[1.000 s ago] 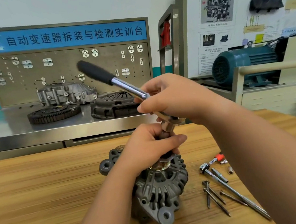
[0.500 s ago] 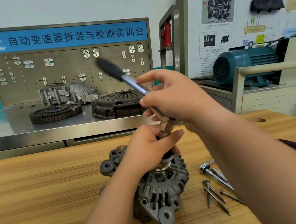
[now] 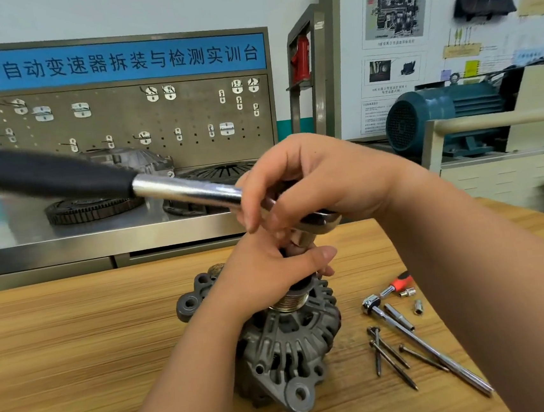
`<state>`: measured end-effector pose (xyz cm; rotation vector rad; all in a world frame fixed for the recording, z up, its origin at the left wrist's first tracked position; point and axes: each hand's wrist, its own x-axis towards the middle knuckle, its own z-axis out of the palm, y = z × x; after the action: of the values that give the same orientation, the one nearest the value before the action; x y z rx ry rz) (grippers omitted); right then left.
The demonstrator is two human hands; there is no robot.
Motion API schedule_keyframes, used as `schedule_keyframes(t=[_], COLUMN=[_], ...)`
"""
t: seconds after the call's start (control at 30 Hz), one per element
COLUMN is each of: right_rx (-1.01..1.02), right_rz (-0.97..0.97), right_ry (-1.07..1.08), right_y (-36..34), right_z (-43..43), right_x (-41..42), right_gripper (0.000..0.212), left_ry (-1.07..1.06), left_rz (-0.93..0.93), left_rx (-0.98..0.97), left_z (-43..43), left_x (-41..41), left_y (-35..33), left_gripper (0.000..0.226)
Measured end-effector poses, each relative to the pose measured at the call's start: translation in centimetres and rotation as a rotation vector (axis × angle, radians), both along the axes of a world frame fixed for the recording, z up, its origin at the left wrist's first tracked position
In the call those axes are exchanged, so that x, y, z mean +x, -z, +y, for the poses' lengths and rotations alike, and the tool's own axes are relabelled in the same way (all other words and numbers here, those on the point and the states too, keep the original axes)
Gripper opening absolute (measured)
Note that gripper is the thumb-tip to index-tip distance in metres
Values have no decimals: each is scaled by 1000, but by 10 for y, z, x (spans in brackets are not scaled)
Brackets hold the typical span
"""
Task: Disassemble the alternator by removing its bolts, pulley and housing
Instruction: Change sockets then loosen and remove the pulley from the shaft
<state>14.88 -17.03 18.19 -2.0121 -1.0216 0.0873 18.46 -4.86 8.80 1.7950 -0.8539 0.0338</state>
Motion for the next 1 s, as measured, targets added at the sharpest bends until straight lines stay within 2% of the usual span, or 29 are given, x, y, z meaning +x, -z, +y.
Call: schedule_keyframes(t=[0.1, 0.17, 0.27, 0.37, 0.47, 0.53, 0.6, 0.77, 0.83, 0.9, 1.0], right_rx=[19, 102, 304, 527, 529, 414, 272, 132, 33, -26, 60], right_rz=[38, 36, -23, 1, -31, -49, -42, 102, 120, 114, 108], right_ry=[-37, 51, 446, 816, 895, 825, 681, 95, -53, -135, -91], right_y=[-1, 2, 14, 27, 31, 27, 22, 8, 4, 2, 6], right_z=[2, 4, 14, 23, 17, 11, 5, -7, -6, -6, -9], right_x=[3, 2, 3, 4, 0, -2, -1, 3, 4, 5, 1], right_gripper=[33, 30, 34, 28, 20, 20, 20, 27, 27, 28, 25], left_ry=[-25, -53, -83, -99, -100, -86, -54, -47, -49, -46, -109], left_rz=[-32, -40, -2, 1, 25, 46, 50, -28, -64, -76, -128], left_rx=[1, 6, 13, 53, 60, 57, 38, 42, 83, 106, 131], left_z=[1, -1, -2, -3, -6, -7, -6, -2, 0, 0, -3], left_x=[-2, -3, -2, -3, -2, 2, 4, 2, 2, -1, -2], left_y=[0, 1, 0, -1, -1, 0, 0, -2, -2, -3, -2], left_gripper=[26, 26, 25, 41, 39, 31, 32, 16, 19, 18, 18])
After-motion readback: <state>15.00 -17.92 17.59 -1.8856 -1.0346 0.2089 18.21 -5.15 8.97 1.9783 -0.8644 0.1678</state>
